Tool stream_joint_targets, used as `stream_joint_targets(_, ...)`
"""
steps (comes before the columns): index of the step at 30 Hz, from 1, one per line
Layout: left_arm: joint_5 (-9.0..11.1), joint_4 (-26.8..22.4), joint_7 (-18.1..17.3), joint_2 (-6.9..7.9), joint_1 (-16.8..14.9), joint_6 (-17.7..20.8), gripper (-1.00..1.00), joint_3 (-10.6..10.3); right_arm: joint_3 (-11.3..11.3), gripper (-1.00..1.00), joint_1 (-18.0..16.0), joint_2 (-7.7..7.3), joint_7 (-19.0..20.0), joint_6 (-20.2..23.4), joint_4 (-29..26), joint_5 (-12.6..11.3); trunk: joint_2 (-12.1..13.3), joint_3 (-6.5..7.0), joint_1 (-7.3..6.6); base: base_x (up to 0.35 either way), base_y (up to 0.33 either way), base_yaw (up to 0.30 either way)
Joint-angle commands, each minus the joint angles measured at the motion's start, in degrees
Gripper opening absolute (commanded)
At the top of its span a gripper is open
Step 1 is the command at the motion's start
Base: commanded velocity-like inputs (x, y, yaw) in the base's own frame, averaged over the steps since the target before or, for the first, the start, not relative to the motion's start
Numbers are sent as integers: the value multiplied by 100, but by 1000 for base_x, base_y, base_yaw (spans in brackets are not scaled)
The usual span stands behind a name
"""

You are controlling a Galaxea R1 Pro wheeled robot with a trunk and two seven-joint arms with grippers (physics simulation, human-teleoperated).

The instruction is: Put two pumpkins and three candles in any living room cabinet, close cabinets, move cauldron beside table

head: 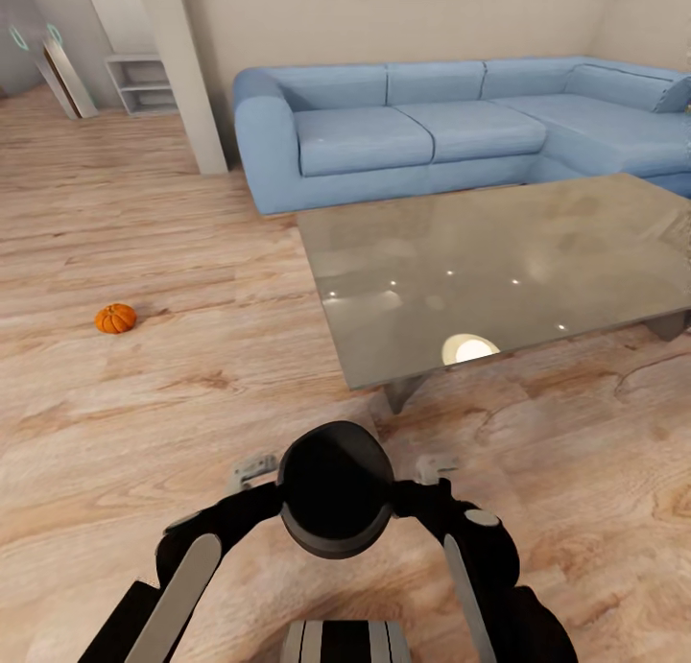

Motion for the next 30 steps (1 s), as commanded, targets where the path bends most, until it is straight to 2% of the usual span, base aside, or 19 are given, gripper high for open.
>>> stream_joint_targets(1,59,-25,69,12,36,-43,100,-9,-32,100,26,-23,29,-75,-19,13,0,19,-3,0,0,0)
stream_joint_targets(6,61,-81,96,59,184,-208,100,50,-161,100,193,-141,21,-770,-58,14,7,130,-16,0,0,0)
stream_joint_targets(10,62,-83,87,68,216,-237,100,65,-159,100,227,-153,17,-1021,-63,12,12,218,-27,0,0,0)
stream_joint_targets(15,69,-83,78,76,285,-340,100,127,-149,100,237,-156,12,-1057,-65,11,17,307,-37,0,0,-61)
stream_joint_targets(18,91,-83,74,63,329,-399,100,296,-147,100,244,-157,9,-1048,-65,13,17,307,-37,0,0,-209)
stream_joint_targets(19,105,-77,75,37,360,-433,100,379,-207,100,241,-154,7,-951,-65,13,17,307,-37,0,0,-280)
stream_joint_targets(22,106,-41,66,16,395,-452,100,398,-218,100,243,-154,5,-819,-65,14,17,307,-37,-18,0,-288)
stream_joint_targets(30,106,-13,79,20,437,-474,100,421,-228,100,222,-145,-3,-691,-65,14,17,307,-37,-321,0,-300)
